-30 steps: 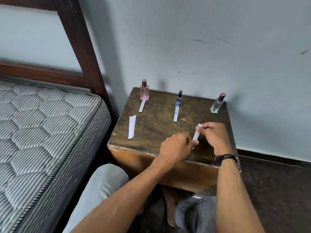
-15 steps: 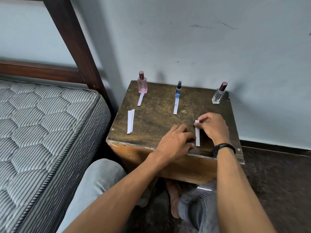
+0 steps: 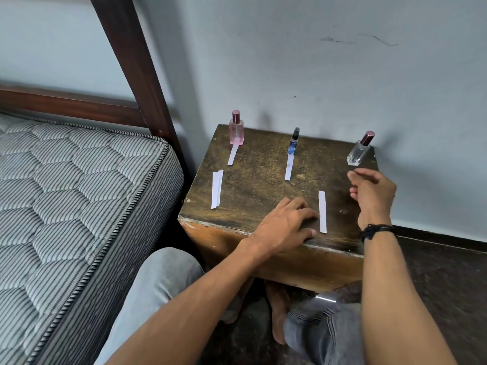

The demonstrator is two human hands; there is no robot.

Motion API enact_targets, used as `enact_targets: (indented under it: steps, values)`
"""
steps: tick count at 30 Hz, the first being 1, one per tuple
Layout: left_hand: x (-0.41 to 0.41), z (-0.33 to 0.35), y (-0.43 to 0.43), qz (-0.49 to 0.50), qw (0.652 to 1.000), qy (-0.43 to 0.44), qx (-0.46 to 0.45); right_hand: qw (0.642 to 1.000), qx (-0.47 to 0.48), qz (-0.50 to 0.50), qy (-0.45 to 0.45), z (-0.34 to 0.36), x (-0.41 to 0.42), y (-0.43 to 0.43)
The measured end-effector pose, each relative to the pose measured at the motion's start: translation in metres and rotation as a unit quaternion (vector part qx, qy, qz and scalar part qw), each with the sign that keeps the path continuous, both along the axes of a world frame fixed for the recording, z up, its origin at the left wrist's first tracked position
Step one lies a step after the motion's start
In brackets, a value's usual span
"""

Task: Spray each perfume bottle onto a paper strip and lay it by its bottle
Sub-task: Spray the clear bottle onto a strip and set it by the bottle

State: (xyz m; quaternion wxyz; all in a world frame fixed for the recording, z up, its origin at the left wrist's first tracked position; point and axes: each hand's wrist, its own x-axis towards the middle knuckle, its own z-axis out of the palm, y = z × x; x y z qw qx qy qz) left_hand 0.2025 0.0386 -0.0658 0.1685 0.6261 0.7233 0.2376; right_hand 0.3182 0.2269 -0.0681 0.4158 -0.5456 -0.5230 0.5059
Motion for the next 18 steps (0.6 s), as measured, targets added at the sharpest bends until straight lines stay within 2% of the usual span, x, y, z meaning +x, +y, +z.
enact_targets:
  steps: [2, 7, 11, 15, 18]
  values:
    - [0.000, -0.001, 0.000, -0.002, 1.000, 0.004, -0.002, 1.000, 0.026, -0.012, 0.004, -0.005, -0.003, 0.005]
    - [0.007, -0.004, 0.000, 0.000, 0.998, 0.062, 0.016, 0.994, 0.093, -0.016, -0.058, -0.013, -0.015, 0.018]
    - [0.007, -0.003, 0.006, 0.027, 0.999, 0.024, 0.011, 0.989, 0.130, -0.014, -0.070, -0.018, -0.024, 0.030]
    - [0.004, -0.003, 0.009, 0.030, 0.999, 0.007, -0.011, 0.990, 0.127, -0.034, -0.054, -0.020, -0.029, 0.043]
    - [0.004, -0.001, 0.012, 0.029, 0.999, 0.008, -0.019, 0.989, 0.121, -0.040, -0.078, -0.020, -0.032, 0.051]
